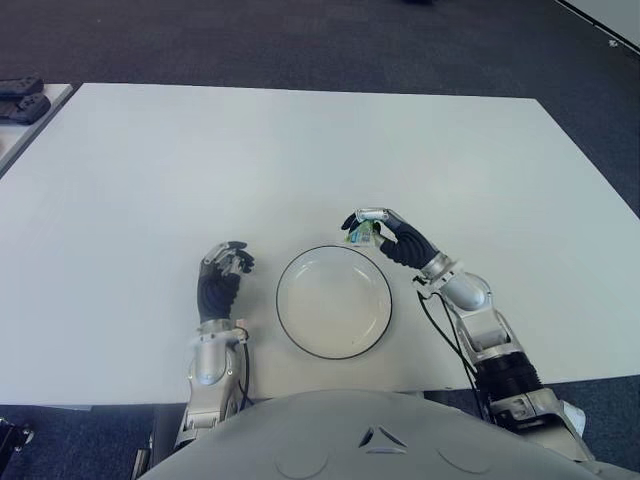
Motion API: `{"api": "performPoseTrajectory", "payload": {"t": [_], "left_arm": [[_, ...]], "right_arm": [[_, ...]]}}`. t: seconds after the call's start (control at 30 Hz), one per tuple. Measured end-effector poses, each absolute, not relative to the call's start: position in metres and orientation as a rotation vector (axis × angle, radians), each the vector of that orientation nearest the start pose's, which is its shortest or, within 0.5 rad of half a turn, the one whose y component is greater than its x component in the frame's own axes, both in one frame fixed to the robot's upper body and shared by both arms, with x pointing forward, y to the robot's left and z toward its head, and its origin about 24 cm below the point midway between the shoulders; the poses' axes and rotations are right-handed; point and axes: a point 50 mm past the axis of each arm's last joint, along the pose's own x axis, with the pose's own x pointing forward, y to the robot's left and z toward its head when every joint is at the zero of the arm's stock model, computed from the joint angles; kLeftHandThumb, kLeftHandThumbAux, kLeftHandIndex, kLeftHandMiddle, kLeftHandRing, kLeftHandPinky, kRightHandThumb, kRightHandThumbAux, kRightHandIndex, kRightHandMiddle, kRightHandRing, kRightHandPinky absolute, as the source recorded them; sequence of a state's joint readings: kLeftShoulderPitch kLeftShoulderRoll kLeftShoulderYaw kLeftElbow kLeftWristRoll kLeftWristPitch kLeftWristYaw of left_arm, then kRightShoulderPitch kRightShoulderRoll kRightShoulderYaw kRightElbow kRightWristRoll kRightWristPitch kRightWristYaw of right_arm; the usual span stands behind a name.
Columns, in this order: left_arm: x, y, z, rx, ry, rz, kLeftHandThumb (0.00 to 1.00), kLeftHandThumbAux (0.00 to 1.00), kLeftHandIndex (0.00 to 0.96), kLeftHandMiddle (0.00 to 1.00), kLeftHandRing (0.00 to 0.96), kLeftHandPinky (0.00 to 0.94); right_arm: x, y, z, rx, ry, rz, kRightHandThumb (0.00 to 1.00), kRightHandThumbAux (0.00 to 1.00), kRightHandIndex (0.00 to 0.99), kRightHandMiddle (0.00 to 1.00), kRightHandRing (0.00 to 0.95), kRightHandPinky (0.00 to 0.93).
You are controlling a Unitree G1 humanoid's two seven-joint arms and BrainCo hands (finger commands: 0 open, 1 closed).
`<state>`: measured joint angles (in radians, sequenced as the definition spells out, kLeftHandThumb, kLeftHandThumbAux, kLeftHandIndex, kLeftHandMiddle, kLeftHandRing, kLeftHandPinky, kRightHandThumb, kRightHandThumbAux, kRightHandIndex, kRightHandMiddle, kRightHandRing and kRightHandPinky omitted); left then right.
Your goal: Put the toothpaste on the table into the plate.
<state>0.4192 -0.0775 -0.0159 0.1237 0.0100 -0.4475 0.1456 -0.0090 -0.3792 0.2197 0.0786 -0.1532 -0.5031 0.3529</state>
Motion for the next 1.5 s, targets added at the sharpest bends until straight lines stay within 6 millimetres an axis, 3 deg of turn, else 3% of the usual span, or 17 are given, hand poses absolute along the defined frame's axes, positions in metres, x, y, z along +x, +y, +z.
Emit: {"api": "performPoseTrajectory", "payload": {"t": [0.57, 0.9, 1.17, 1.23, 1.27, 1.33, 1.43, 1.47, 1.5], "left_arm": [[0.150, 0.160, -0.025, -0.045, 0.074, 0.269, 0.703, 0.719, 0.430, 0.572, 0.565, 0.545], [0.150, 0.161, -0.023, -0.037, 0.073, 0.286, 0.706, 0.717, 0.430, 0.567, 0.565, 0.556], [0.150, 0.161, -0.023, -0.035, 0.073, 0.290, 0.705, 0.716, 0.430, 0.568, 0.565, 0.553], [0.151, 0.161, -0.023, -0.035, 0.075, 0.289, 0.705, 0.717, 0.430, 0.568, 0.566, 0.554], [0.151, 0.161, -0.023, -0.035, 0.075, 0.289, 0.704, 0.717, 0.430, 0.569, 0.567, 0.554], [0.151, 0.160, -0.023, -0.036, 0.076, 0.289, 0.703, 0.717, 0.430, 0.569, 0.567, 0.553], [0.151, 0.161, -0.023, -0.037, 0.078, 0.290, 0.702, 0.718, 0.429, 0.570, 0.568, 0.551], [0.151, 0.161, -0.023, -0.037, 0.078, 0.290, 0.702, 0.718, 0.429, 0.571, 0.568, 0.551], [0.151, 0.161, -0.023, -0.037, 0.079, 0.290, 0.701, 0.718, 0.429, 0.571, 0.568, 0.550]], "right_arm": [[0.213, -0.123, 0.056, -0.723, -0.379, 0.796, 1.000, 0.665, 0.459, 0.432, 0.443, 0.491], [0.201, -0.115, 0.039, -0.811, -0.372, 0.865, 1.000, 0.670, 0.423, 0.404, 0.457, 0.537], [0.196, -0.114, 0.027, -0.817, -0.377, 0.880, 1.000, 0.672, 0.444, 0.388, 0.450, 0.498], [0.194, -0.114, 0.023, -0.820, -0.371, 0.892, 0.971, 0.670, 0.444, 0.395, 0.467, 0.459], [0.194, -0.114, 0.021, -0.824, -0.369, 0.899, 0.879, 0.688, 0.432, 0.347, 0.405, 0.424], [0.192, -0.114, 0.017, -0.835, -0.367, 0.914, 0.797, 0.704, 0.421, 0.292, 0.340, 0.381], [0.192, -0.114, 0.015, -0.852, -0.380, 0.926, 0.734, 0.717, 0.409, 0.204, 0.249, 0.315], [0.192, -0.114, 0.015, -0.858, -0.384, 0.929, 0.679, 0.717, 0.314, 0.165, 0.212, 0.284], [0.193, -0.114, 0.015, -0.865, -0.390, 0.931, 0.659, 0.717, 0.280, 0.151, 0.199, 0.272]]}}
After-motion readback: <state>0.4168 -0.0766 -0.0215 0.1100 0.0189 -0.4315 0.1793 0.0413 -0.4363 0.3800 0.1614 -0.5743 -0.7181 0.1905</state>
